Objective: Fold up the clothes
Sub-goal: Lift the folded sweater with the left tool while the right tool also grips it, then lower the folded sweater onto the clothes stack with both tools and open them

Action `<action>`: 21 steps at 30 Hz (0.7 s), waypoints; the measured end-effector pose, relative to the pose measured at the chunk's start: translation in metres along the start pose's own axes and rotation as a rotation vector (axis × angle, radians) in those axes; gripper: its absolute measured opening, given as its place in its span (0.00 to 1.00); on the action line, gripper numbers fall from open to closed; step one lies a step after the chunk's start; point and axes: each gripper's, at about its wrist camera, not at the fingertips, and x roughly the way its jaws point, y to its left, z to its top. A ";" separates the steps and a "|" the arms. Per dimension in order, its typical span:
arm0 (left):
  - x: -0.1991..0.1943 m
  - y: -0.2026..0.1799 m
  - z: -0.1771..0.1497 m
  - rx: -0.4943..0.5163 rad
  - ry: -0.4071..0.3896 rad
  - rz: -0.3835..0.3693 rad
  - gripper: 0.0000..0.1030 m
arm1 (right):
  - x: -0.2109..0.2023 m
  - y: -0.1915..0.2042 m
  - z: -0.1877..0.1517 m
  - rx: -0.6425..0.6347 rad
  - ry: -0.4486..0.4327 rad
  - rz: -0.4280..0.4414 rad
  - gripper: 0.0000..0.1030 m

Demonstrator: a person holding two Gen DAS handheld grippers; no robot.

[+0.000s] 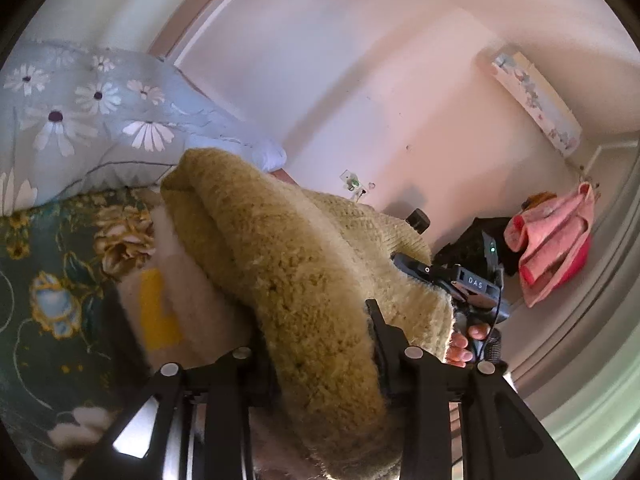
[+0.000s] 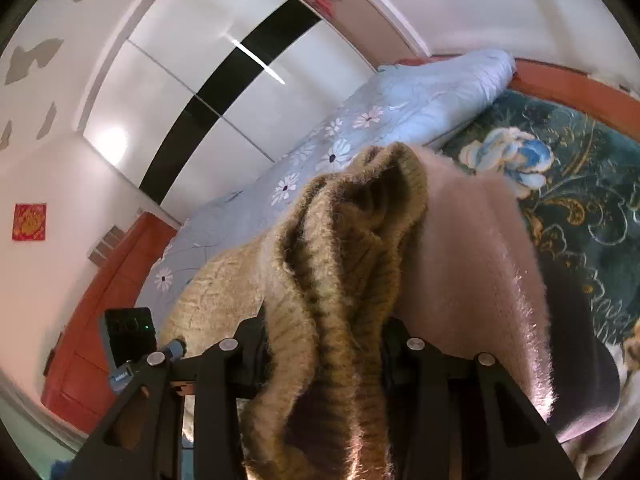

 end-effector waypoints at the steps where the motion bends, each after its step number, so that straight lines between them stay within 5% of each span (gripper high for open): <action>1: 0.001 -0.002 0.001 -0.007 0.002 0.000 0.37 | -0.001 0.002 0.000 -0.001 0.001 -0.012 0.42; 13: -0.011 -0.035 0.001 -0.011 0.000 0.019 0.36 | -0.017 0.006 0.005 0.034 -0.002 -0.152 0.43; 21: -0.046 -0.035 0.004 0.033 -0.023 0.082 0.44 | -0.044 0.009 -0.008 0.066 -0.010 -0.226 0.54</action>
